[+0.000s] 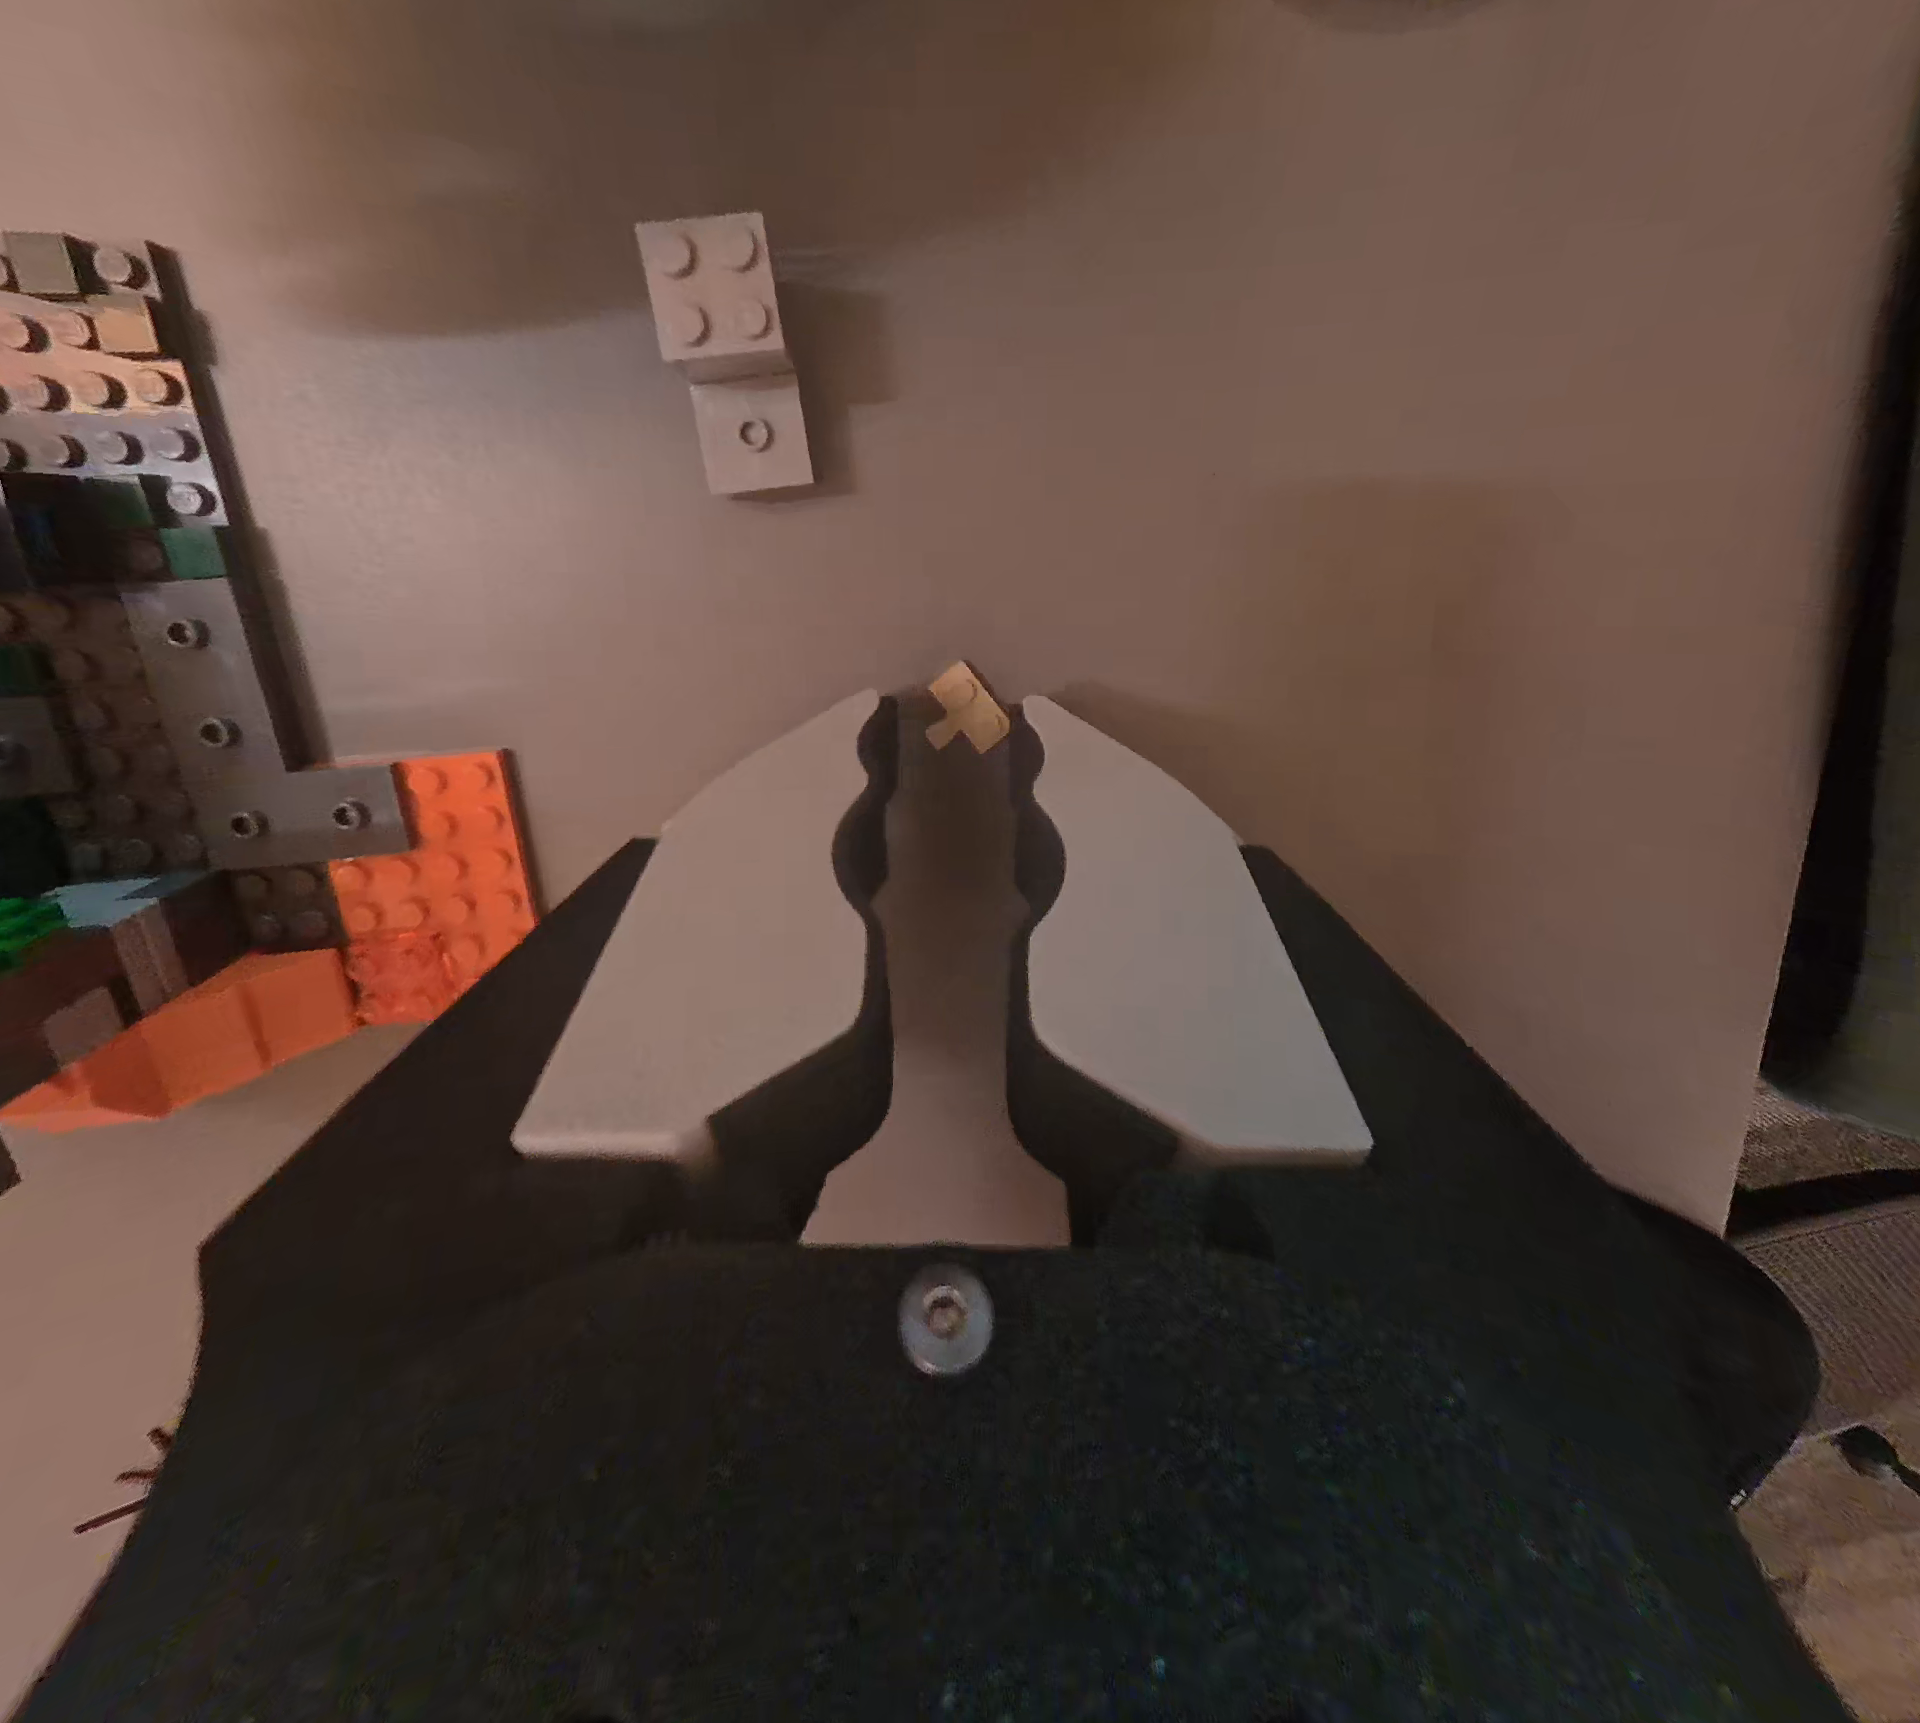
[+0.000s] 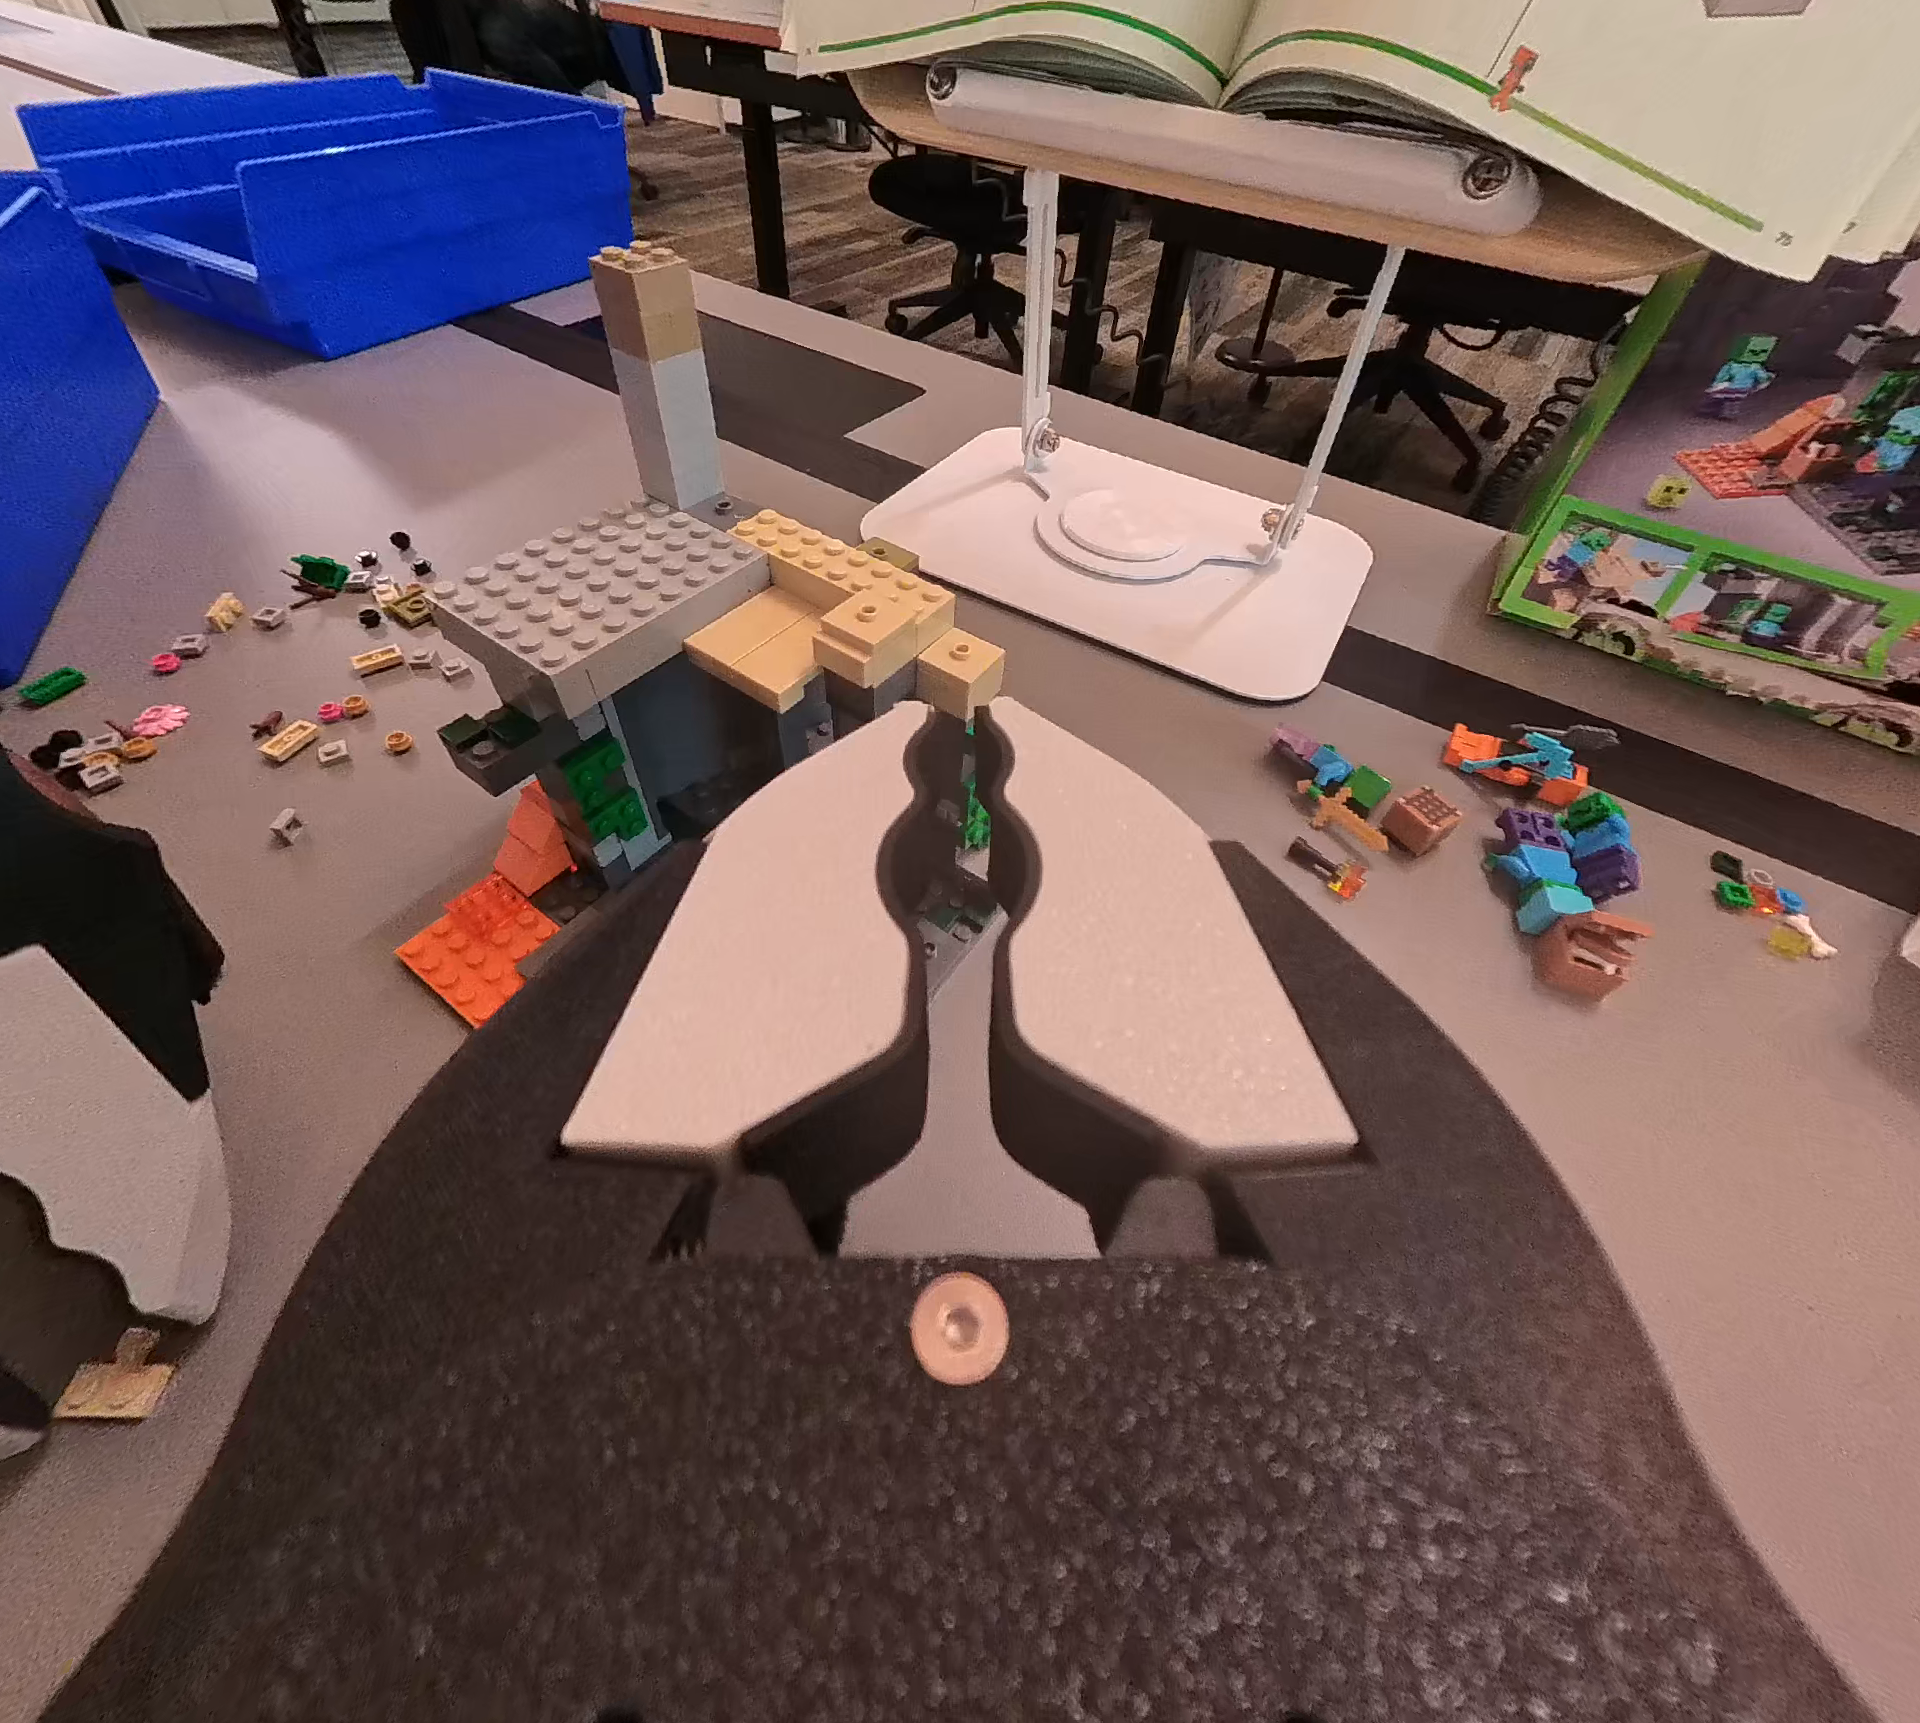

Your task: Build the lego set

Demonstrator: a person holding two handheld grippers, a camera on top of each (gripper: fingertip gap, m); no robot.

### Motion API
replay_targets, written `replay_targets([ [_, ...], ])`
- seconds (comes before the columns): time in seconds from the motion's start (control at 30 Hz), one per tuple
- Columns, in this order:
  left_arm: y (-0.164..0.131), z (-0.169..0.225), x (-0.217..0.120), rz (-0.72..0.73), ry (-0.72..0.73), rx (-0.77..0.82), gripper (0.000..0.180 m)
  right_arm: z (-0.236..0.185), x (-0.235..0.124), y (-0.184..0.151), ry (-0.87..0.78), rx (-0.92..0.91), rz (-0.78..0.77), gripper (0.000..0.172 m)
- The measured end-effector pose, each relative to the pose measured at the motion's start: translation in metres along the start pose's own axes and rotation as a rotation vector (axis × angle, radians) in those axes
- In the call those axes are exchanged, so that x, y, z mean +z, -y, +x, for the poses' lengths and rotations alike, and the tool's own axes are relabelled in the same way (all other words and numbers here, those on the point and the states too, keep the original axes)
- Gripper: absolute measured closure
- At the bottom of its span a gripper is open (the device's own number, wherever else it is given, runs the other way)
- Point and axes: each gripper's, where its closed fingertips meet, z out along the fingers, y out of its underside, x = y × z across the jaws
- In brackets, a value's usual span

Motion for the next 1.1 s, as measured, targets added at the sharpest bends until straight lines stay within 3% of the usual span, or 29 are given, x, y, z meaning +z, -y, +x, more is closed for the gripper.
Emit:
replay_targets([
  [0.17,0.000,-0.001,-0.008,0.029,0.027,-0.007,0.160,0.000,0.000,-0.001,-0.003,-0.004,-0.003,0.167],
  [0.3,0.006,-0.012,-0.031,0.138,0.140,-0.037,0.161,0.000,0.000,-0.001,-0.002,-0.003,-0.002,0.167],
  [0.43,0.009,-0.032,-0.081,0.342,0.330,-0.112,0.170,-0.001,0.000,0.000,0.006,0.002,0.000,0.165],
  [0.6,-0.015,-0.054,-0.153,0.536,0.617,-0.220,0.180,-0.001,-0.004,0.006,0.014,0.017,0.025,0.160],
  [0.73,-0.067,-0.059,-0.201,0.554,0.781,-0.335,0.180,-0.001,-0.006,0.005,0.037,0.036,0.026,0.159],
  [0.9,-0.170,-0.053,-0.254,0.439,0.909,-0.527,0.180,0.005,-0.010,0.009,0.035,0.051,0.050,0.172],
  [1.1,-0.290,-0.033,-0.274,0.229,0.950,-0.730,0.180,0.003,-0.008,0.006,0.035,0.038,0.037,0.172],
])
